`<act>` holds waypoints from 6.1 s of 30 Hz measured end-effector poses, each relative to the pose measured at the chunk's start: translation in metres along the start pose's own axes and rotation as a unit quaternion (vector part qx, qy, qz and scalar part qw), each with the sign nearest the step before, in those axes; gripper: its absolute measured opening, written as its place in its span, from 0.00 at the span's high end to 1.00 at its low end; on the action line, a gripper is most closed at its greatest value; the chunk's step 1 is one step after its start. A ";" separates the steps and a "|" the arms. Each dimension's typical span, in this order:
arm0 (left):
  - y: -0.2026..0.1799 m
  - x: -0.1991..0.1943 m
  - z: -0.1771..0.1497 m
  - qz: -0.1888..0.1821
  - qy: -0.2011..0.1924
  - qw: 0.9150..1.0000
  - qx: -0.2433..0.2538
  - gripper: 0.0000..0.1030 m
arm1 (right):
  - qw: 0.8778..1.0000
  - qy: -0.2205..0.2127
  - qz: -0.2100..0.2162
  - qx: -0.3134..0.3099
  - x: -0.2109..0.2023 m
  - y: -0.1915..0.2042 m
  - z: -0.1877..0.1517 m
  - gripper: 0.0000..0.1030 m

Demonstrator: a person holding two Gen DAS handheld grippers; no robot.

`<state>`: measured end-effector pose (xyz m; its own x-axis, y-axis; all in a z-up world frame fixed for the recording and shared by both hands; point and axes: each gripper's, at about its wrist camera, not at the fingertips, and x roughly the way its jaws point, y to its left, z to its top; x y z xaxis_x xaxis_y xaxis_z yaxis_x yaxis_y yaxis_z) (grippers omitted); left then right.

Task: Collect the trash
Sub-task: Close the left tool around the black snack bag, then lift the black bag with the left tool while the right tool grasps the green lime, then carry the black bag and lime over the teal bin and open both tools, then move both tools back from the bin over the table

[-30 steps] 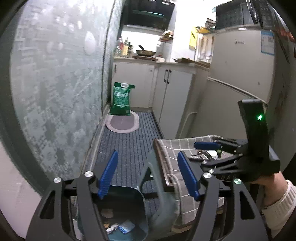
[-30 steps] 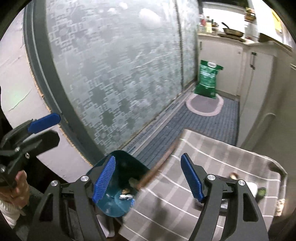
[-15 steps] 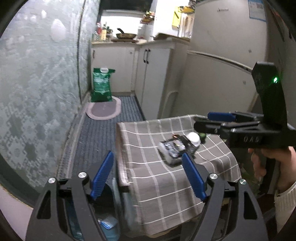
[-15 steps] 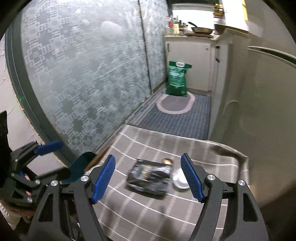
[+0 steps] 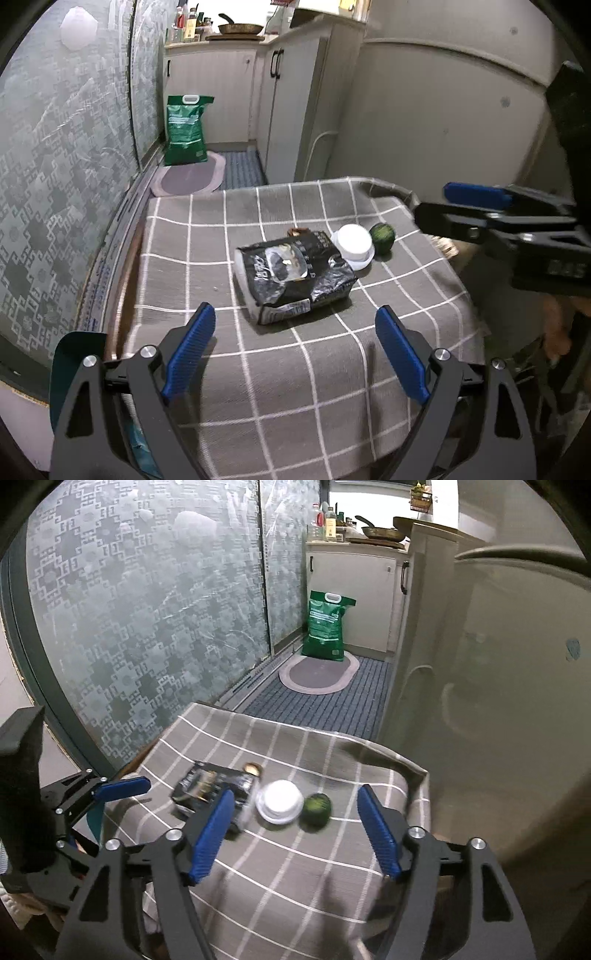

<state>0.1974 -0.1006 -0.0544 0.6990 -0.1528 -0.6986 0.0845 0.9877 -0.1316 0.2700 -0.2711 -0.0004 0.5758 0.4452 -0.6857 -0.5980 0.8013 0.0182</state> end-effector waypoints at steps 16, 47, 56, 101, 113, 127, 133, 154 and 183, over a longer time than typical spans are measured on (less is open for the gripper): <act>-0.011 0.038 0.010 0.061 -0.011 0.998 -0.012 0.12 | 0.998 0.024 0.009 -0.064 0.013 -0.013 -0.021 0.44; 0.025 -0.004 0.016 0.033 -0.052 0.997 -0.037 0.28 | 0.995 0.059 -0.020 -0.084 0.072 0.002 -0.010 0.73; 0.053 -0.030 0.018 0.035 -0.074 0.996 -0.046 0.28 | 0.997 0.036 -0.041 -0.049 0.051 -0.001 0.007 0.76; 0.214 -0.025 -0.100 0.112 0.138 0.984 -0.025 0.26 | 0.977 0.051 0.156 -0.138 0.087 0.240 0.073 0.76; 0.237 -0.051 -0.107 0.118 0.128 0.984 -0.032 0.28 | 0.969 0.109 0.166 -0.148 0.128 0.283 0.062 0.76; 0.266 -0.116 -0.092 0.134 0.047 0.987 -0.077 0.59 | 0.953 0.180 0.170 -0.174 0.176 0.327 0.036 0.77; 0.266 -0.140 -0.087 0.137 0.023 0.987 -0.080 0.73 | 0.944 0.214 0.175 -0.182 0.196 0.339 0.018 0.76; 0.234 -0.190 -0.054 0.120 -0.060 0.988 -0.080 0.79 | 0.928 0.256 0.189 -0.195 0.203 0.353 -0.008 0.66; 0.156 -0.157 -0.008 0.085 -0.087 0.991 -0.050 0.75 | 0.977 0.065 0.184 -0.080 0.077 0.205 0.049 0.79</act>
<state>0.0948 0.0771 0.0295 0.8094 0.0327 -0.5863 -0.1100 0.9892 -0.0966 0.2189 -0.0527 -0.0135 0.2350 0.6284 -0.7415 -0.8372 0.5185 0.1740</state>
